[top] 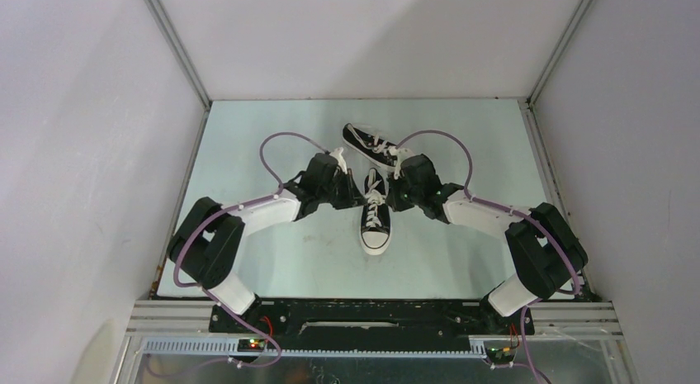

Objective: Tie the shoes

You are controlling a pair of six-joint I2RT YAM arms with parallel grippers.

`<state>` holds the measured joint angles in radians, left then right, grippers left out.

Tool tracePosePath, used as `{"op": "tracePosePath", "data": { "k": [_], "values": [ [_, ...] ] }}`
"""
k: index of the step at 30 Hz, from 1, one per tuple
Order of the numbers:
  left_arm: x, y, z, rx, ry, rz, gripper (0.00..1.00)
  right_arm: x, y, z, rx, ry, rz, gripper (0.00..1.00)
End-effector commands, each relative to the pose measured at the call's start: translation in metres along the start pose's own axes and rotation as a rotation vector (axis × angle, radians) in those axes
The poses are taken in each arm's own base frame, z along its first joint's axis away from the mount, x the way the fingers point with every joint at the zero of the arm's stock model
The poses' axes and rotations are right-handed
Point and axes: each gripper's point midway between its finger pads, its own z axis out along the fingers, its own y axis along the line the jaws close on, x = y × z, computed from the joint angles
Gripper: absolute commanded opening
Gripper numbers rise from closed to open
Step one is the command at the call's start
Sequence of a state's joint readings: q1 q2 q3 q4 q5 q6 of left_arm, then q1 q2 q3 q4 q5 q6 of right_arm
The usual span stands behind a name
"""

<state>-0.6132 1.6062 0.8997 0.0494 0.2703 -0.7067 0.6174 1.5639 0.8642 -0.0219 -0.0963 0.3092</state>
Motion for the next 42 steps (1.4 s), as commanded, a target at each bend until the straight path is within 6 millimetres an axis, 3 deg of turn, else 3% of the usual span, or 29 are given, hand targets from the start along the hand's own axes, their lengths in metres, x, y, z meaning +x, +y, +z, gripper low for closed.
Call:
{"op": "tracePosePath", "data": {
  "k": [1, 12, 20, 28, 32, 39, 42],
  "values": [
    [0.008, -0.01, -0.01, 0.067, 0.014, 0.061, 0.0, 0.003, -0.008, -0.005, 0.045, 0.014, 0.053, 0.0],
    [0.039, 0.019, -0.015, -0.003, 0.076, 0.074, 0.0, 0.018, -0.026, 0.001, 0.095, 0.072, 0.11, 0.0],
    [0.038, 0.04, -0.007, -0.086, 0.06, 0.068, 0.0, 0.028, -0.046, 0.005, 0.14, 0.108, 0.176, 0.0],
    [0.03, 0.063, -0.006, -0.208, 0.041, 0.075, 0.0, 0.032, -0.051, 0.011, 0.131, 0.125, 0.192, 0.0],
    [0.026, 0.054, -0.005, -0.165, 0.042, 0.077, 0.0, 0.029, -0.042, 0.012, 0.08, 0.128, 0.191, 0.0],
    [0.008, 0.014, -0.017, -0.041, 0.023, 0.095, 0.0, 0.014, -0.012, 0.002, -0.013, 0.067, 0.07, 0.0],
    [0.0, 0.0, -0.024, -0.012, 0.018, 0.099, 0.0, 0.012, -0.008, -0.003, -0.007, 0.046, 0.036, 0.0]
  ]
}}
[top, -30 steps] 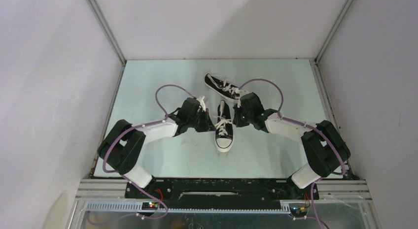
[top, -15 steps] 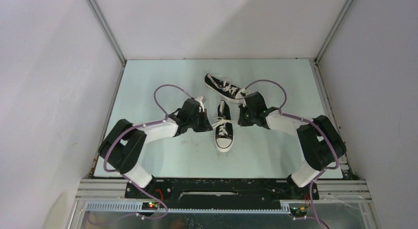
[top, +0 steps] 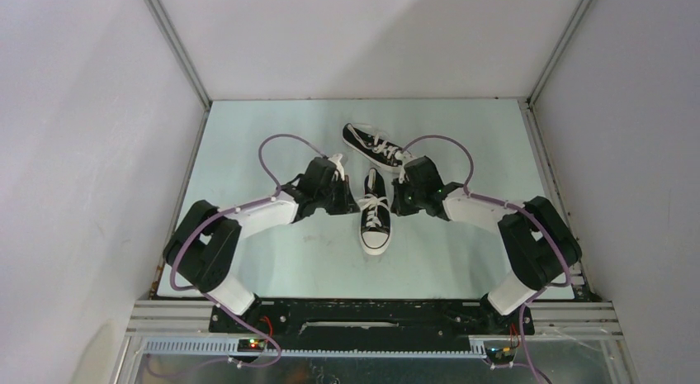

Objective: Tie the shoes

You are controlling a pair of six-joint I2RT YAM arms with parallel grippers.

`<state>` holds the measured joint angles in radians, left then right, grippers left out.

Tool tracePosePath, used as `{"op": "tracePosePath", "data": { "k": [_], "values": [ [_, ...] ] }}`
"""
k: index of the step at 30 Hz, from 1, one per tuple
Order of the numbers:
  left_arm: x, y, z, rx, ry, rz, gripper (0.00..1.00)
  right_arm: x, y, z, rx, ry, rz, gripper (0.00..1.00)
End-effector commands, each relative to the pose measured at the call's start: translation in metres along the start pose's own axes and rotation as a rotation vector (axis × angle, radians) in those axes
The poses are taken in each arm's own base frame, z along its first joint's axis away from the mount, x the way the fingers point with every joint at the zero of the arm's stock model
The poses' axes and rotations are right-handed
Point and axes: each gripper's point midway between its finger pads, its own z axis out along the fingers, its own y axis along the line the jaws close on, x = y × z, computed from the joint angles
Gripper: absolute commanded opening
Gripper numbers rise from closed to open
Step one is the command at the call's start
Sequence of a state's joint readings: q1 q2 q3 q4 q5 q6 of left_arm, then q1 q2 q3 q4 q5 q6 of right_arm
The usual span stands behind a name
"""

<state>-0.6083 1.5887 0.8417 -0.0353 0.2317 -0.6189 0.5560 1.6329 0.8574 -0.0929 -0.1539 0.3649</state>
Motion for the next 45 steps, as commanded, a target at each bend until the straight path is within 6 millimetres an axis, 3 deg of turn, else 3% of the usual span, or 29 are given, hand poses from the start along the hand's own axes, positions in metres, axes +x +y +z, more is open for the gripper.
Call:
{"op": "tracePosePath", "data": {
  "k": [1, 4, 13, 21, 25, 33, 45],
  "values": [
    [-0.028, -0.036, -0.025, 0.106, -0.052, 0.048, 0.0, -0.02, 0.019, -0.015, -0.037, -0.095, -0.093, 0.0],
    [-0.032, -0.047, -0.028, 0.138, -0.041, 0.051, 0.0, -0.022, 0.017, -0.017, -0.016, -0.107, -0.098, 0.02],
    [-0.038, -0.06, -0.031, 0.172, -0.023, 0.048, 0.0, -0.031, 0.002, -0.033, 0.075, -0.164, -0.134, 0.33],
    [-0.041, -0.062, -0.028, 0.175, -0.016, 0.052, 0.0, -0.052, 0.017, -0.044, 0.03, -0.257, -0.237, 0.45],
    [-0.041, -0.061, -0.025, 0.171, -0.012, 0.048, 0.0, -0.056, 0.03, -0.037, 0.02, -0.253, -0.353, 0.45],
    [-0.04, -0.058, -0.024, 0.169, -0.011, 0.045, 0.0, -0.057, 0.034, -0.015, 0.078, -0.2, -0.416, 0.43],
    [-0.043, -0.057, -0.025, 0.168, -0.015, 0.045, 0.0, -0.058, 0.033, -0.013, 0.094, -0.196, -0.415, 0.18]
  ]
}}
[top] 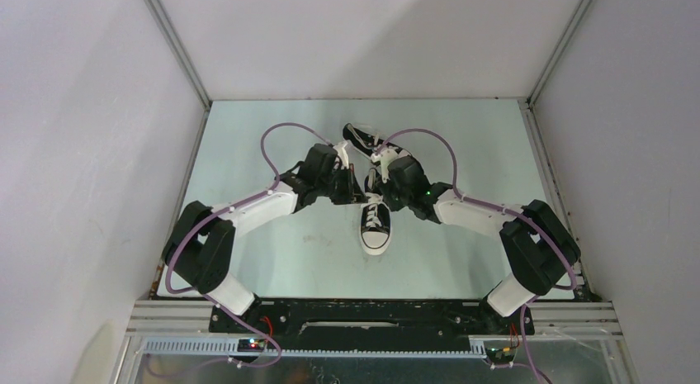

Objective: Tie the shoes

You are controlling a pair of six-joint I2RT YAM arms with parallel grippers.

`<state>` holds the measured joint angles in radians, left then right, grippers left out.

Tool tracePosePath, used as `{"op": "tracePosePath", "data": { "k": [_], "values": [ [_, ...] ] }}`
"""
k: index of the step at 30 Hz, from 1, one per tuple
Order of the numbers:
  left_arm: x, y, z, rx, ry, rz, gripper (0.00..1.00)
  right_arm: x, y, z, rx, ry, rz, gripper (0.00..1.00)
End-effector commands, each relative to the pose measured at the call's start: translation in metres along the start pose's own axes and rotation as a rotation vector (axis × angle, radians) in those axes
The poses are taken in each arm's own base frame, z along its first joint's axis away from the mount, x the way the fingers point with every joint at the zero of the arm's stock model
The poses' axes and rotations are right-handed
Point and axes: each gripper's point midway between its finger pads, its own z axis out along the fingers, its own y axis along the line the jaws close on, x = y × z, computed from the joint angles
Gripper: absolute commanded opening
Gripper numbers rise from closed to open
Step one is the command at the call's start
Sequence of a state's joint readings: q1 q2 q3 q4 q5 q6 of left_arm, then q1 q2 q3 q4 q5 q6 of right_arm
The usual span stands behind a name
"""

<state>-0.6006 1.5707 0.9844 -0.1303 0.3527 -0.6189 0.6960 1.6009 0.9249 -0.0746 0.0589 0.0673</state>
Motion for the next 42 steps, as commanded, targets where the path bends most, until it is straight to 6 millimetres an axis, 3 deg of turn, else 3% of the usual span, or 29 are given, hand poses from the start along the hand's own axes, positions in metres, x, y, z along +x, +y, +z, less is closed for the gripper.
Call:
{"op": "tracePosePath", "data": {
  "k": [1, 5, 14, 24, 31, 34, 38, 39, 42],
  "values": [
    [-0.014, -0.011, -0.004, 0.037, -0.027, 0.034, 0.0, -0.025, -0.001, -0.003, 0.015, -0.06, -0.009, 0.2],
    [-0.014, -0.011, -0.005, 0.035, -0.025, 0.033, 0.0, -0.027, -0.002, -0.004, 0.028, -0.065, -0.008, 0.37],
    [-0.014, -0.012, -0.006, 0.035, -0.027, 0.033, 0.0, -0.028, -0.017, -0.008, 0.101, -0.068, 0.012, 0.39],
    [-0.012, -0.011, -0.003, 0.037, -0.017, 0.031, 0.0, -0.034, -0.005, -0.001, 0.057, -0.081, -0.025, 0.43],
    [-0.013, -0.012, -0.003, 0.038, -0.012, 0.032, 0.0, -0.035, 0.005, 0.004, 0.051, -0.076, -0.068, 0.26],
    [-0.013, -0.012, -0.003, 0.037, -0.009, 0.032, 0.0, -0.035, 0.007, 0.004, 0.046, -0.076, -0.076, 0.24],
    [-0.013, -0.012, -0.003, 0.038, -0.008, 0.032, 0.0, -0.035, 0.009, 0.004, 0.038, -0.074, -0.078, 0.1],
    [-0.013, -0.012, -0.003, 0.036, -0.008, 0.032, 0.0, -0.035, 0.009, 0.003, 0.039, -0.074, -0.075, 0.02],
    [-0.012, -0.011, -0.003, 0.033, -0.008, 0.031, 0.0, -0.033, 0.007, 0.001, 0.053, -0.065, -0.06, 0.0]
  ]
}}
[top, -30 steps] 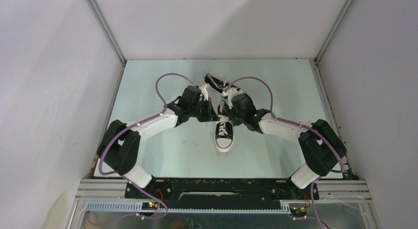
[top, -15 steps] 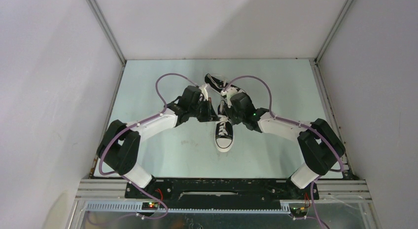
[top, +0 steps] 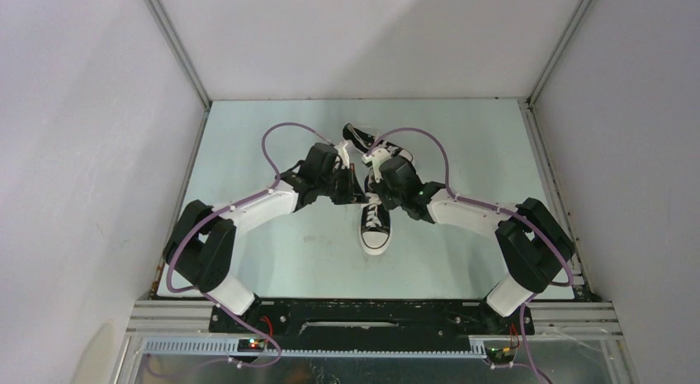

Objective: Tie the shoes

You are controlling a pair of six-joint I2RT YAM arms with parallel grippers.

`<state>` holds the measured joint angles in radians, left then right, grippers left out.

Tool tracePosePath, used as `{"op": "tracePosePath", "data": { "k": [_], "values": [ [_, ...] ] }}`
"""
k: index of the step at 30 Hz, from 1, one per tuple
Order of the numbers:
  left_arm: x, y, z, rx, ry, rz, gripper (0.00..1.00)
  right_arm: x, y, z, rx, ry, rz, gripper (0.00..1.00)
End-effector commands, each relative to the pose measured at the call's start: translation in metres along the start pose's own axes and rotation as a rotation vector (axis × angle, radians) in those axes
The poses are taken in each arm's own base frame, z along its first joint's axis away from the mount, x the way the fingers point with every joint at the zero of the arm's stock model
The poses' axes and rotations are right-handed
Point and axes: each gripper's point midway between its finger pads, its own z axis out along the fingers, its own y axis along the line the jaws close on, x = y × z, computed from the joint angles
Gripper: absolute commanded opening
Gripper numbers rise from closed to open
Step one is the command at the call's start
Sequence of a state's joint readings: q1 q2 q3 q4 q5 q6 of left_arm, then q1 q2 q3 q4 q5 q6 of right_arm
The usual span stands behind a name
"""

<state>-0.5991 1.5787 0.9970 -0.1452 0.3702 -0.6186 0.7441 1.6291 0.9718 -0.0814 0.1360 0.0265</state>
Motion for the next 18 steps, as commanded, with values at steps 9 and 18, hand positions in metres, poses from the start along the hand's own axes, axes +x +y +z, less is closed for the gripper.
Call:
{"op": "tracePosePath", "data": {
  "k": [9, 18],
  "values": [
    [-0.005, 0.007, -0.001, -0.024, -0.013, 0.007, 0.0, -0.006, -0.011, -0.005, 0.111, -0.007, 0.198, 0.0],
    [0.015, 0.031, 0.006, -0.056, 0.021, -0.033, 0.0, 0.016, -0.029, -0.001, 0.143, 0.055, 0.372, 0.0]
  ]
}}
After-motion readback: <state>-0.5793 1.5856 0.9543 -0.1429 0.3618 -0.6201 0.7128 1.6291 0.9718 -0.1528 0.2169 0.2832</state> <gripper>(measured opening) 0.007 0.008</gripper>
